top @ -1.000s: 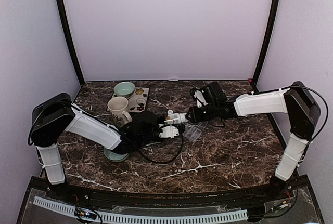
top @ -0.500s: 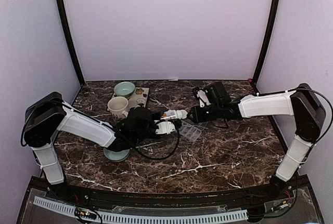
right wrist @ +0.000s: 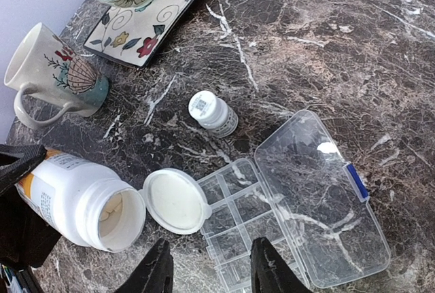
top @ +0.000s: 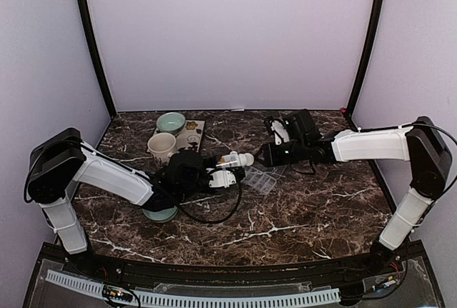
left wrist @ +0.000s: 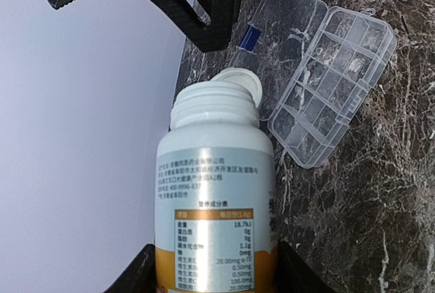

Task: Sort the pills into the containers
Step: Open the lid of the pill bottle.

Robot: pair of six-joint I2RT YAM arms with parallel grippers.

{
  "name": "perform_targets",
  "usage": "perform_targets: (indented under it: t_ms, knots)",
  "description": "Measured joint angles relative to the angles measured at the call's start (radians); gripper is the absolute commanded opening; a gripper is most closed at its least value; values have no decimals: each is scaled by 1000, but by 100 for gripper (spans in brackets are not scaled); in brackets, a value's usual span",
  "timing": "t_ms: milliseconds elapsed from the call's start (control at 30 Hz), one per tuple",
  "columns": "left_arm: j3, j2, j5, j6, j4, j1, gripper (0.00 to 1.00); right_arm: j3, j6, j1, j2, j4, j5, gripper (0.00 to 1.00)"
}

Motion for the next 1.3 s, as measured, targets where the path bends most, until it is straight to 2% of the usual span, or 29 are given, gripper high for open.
perform_targets:
  t_ms: [467,1300]
  knots:
    - [-49,-28,23,46,62,0,3,-7,28,0,-36,48,-172,45]
    - [-71,-43,44,86,110,-2,3,-15,108,-24,6,172,-423,44]
